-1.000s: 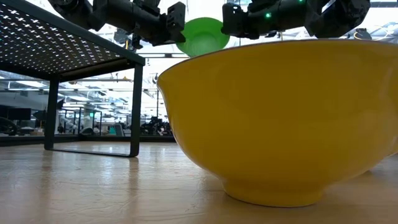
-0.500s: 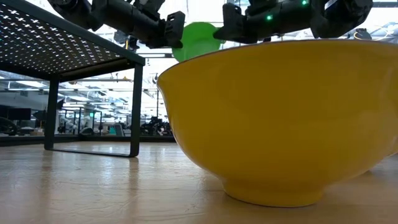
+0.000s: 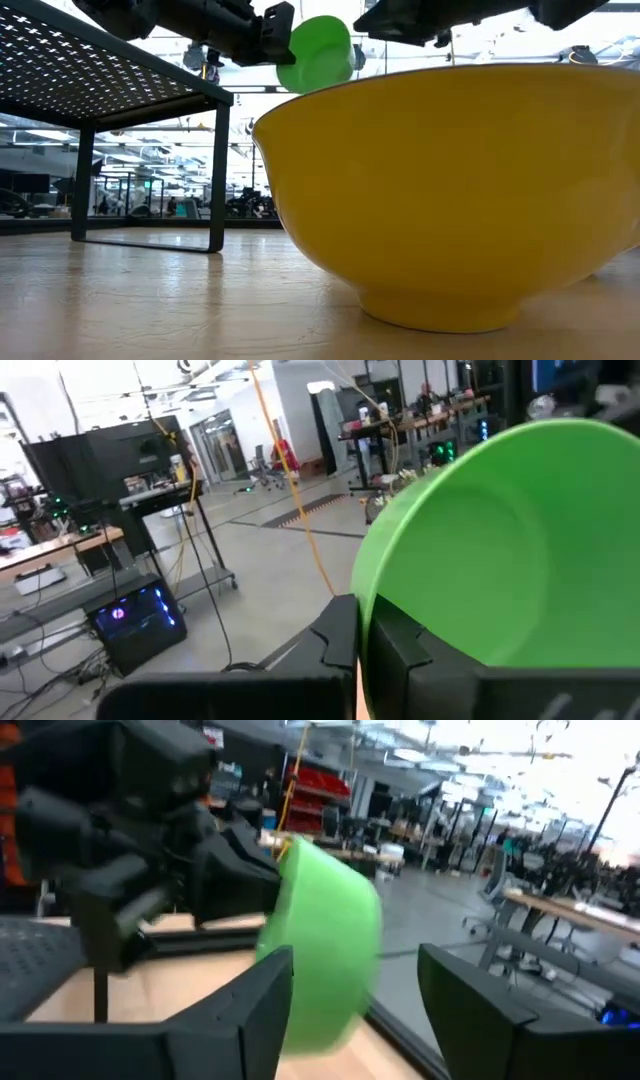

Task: Pick & Place Mini bowls
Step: Stack the green bowl on the green bowls on the shelf

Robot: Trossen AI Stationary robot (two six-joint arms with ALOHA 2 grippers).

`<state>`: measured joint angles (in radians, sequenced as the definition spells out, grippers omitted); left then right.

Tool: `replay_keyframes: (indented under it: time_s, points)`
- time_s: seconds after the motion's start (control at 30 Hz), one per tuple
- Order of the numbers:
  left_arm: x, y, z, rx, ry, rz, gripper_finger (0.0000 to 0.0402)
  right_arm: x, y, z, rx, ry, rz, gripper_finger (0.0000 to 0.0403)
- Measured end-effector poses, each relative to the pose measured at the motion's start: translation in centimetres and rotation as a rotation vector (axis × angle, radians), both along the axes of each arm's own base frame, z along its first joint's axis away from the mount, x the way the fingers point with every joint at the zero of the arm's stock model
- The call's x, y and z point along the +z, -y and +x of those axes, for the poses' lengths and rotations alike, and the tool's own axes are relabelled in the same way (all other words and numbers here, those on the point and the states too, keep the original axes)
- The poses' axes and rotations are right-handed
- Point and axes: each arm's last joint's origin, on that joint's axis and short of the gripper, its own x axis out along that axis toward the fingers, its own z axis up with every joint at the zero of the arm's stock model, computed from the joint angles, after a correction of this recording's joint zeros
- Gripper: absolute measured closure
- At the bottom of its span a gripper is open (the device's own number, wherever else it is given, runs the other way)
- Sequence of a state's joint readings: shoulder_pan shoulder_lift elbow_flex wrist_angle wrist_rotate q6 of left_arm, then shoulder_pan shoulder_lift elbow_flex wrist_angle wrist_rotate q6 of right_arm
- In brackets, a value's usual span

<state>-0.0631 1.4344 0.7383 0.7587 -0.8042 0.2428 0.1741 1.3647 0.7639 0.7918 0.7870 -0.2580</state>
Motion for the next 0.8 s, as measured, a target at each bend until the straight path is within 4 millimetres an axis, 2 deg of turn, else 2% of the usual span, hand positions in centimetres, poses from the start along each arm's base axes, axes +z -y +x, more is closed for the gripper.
replay_keyframes:
  time_s: [0.27,0.4,0.57,0.8]
  points:
    - [1.8,1.9,-1.3,-0.042,0.006,0.043,0.0396,1.1,0.1,-2.2,0.014,-0.045,0.075,0.0198]
    - [3.2,3.2,-2.9,-0.078,0.003,0.046,0.0397,1.0,0.2,-2.7,0.013,-0.041,0.075,0.0197]
    - [5.2,4.7,-5.4,-0.128,0.020,0.038,0.0395,0.7,0.3,-3.1,0.008,-0.046,0.077,0.0197]
    - [7.9,6.2,-10.2,-0.112,0.068,-0.003,0.0397,0.7,0.3,-3.1,0.010,-0.038,0.090,0.0197]
